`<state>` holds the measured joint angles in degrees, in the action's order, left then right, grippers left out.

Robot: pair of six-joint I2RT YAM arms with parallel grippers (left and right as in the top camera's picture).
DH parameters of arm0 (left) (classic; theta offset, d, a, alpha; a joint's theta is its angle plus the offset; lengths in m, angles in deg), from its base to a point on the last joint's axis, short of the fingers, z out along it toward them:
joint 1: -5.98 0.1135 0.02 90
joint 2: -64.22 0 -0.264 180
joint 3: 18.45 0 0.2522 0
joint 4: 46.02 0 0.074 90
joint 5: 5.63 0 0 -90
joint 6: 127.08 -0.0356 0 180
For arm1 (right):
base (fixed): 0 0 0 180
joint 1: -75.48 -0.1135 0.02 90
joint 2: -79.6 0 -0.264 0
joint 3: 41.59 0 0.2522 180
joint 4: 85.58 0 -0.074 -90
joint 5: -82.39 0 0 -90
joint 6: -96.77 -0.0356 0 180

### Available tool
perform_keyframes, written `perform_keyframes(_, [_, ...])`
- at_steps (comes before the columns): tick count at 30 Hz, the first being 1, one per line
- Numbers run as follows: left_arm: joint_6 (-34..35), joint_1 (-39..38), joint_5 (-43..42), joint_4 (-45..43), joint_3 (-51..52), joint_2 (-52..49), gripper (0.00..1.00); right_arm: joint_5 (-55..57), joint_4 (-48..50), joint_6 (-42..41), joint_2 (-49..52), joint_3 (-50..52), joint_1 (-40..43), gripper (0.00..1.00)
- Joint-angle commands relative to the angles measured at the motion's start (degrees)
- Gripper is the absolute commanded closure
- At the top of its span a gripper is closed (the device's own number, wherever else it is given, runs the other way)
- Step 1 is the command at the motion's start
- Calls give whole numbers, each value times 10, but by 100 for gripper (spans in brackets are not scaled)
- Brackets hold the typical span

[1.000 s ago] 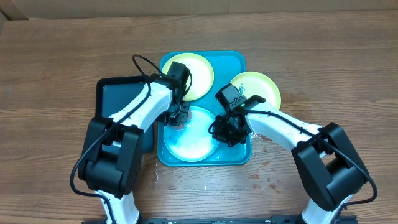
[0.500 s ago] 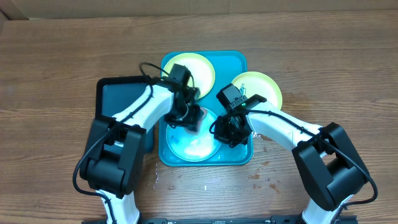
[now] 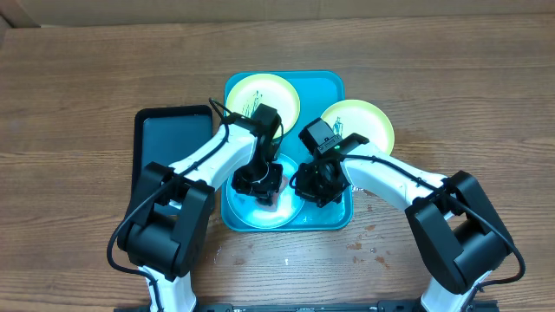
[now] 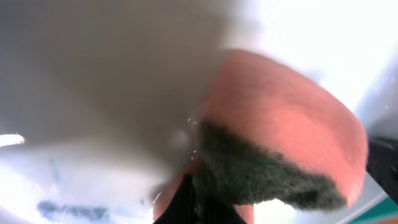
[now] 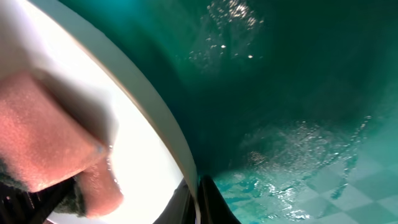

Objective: Clean dirty plates on tray and stack at the side
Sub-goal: 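Scrub the white plate with the sponge in the left gripper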

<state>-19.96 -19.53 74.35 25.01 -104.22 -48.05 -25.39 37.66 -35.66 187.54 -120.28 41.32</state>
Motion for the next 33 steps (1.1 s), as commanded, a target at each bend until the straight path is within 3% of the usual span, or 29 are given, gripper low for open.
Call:
perform_keyframes(1, [85, 14, 215, 12, 43, -24, 96, 38, -10, -9, 4, 9, 11, 96])
perform_keyframes(5, [134, 26, 280, 17, 61, -24, 96, 38, -10, -9, 4, 9, 11, 96])
perform_keyframes(11, [86, 52, 261, 34, 58, -12, 96, 42, -9, -9, 4, 9, 11, 96])
perform_keyframes(17, [139, 81, 343, 41, 58, -3, 96, 42, -7, -10, 4, 9, 16, 96])
perform_keyframes(20, [132, 103, 337, 24, 54, -3, 96, 42, -8, -11, 4, 9, 17, 96])
perform_keyframes(24, [29, 106, 212, -20, 52, -3, 96, 42, -5, -11, 4, 9, 17, 96])
perform_keyframes(30, [-146, 83, -162, -102, 52, -3, 96, 42, 9, -35, 4, 9, 18, 96])
perform_keyframes(33, [-170, 65, -252, -121, 52, -3, 96, 42, 10, -35, 4, 9, 18, 96])
